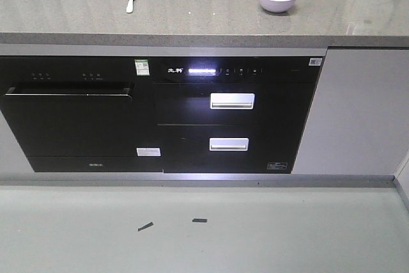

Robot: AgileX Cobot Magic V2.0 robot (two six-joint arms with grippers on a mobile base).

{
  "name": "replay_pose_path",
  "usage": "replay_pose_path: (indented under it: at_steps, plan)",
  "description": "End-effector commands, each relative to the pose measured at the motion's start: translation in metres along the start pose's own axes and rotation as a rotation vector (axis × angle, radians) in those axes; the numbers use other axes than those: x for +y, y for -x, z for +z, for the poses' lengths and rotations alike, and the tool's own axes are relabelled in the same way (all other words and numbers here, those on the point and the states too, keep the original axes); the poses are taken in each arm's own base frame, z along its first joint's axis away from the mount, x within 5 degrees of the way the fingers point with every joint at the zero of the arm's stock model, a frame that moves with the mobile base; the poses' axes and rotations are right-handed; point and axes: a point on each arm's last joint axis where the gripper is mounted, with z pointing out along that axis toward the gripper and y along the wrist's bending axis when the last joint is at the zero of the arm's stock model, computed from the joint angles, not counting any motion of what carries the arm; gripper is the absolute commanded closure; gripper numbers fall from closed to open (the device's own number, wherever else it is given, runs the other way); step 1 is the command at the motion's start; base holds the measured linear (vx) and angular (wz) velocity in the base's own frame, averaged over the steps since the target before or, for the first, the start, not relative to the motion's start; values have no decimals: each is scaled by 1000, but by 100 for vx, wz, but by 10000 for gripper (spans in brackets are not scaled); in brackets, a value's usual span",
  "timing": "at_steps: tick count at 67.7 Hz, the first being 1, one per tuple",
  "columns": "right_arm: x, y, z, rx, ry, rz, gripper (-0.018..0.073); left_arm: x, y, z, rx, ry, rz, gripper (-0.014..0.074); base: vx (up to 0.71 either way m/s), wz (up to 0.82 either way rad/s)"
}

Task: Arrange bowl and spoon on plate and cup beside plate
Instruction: 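Continue driving closer to the counter holding the spoon and bowl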

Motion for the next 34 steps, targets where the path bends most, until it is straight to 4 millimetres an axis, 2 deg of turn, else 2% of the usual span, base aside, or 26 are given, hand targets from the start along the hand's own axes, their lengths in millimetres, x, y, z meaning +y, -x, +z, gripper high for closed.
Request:
replay_pose_path:
  at_steps: [1, 34]
  plan:
    - [1, 6, -1, -81, 13, -14, 562, 0, 8, 1, -63, -3, -15, 603, 12, 2]
    - [1, 6, -1, -81, 13, -14, 562, 0, 8, 1, -63, -3, -15, 603, 10, 1]
